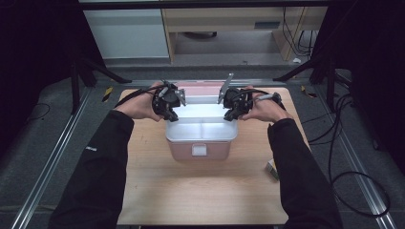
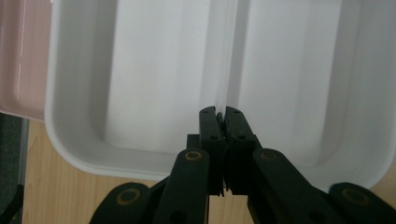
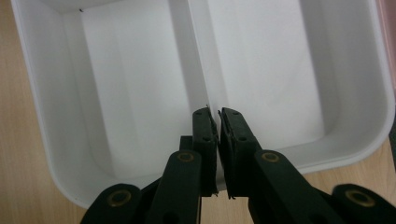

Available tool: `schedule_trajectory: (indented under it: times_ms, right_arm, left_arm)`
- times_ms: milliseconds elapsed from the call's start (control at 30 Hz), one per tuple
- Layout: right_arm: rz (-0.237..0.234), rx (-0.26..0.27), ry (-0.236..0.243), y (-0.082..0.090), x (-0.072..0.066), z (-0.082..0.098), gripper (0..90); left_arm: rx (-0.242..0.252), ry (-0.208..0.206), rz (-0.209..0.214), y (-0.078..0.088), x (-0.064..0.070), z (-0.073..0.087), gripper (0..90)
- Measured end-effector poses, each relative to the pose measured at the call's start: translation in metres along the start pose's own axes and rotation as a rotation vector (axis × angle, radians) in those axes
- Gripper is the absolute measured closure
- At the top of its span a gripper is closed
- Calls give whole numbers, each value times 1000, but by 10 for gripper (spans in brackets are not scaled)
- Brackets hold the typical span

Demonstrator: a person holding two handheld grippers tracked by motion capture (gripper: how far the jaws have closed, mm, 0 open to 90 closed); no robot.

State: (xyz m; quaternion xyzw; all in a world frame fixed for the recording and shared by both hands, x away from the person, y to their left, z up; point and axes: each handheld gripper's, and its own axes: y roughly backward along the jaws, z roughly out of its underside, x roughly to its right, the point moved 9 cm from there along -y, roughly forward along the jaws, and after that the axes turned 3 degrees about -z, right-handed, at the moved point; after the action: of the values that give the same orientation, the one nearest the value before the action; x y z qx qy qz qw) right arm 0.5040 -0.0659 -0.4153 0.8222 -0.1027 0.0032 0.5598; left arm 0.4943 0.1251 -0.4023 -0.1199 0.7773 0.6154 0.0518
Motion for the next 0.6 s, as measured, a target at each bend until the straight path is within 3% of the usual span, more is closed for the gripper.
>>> schedule_trajectory:
  times_ms: [167,367,600]
  right_arm:
    - [4,-16,17,19,-16,0,852]
    - [7,-24,43,36,-46,-2,865]
    - [-6,-22,54,43,-84,-2,872]
  left_arm:
    - [2,-19,15,14,18,-5,883]
    - [-2,-26,22,31,40,-4,877]
    - [-17,-44,45,38,76,1,880]
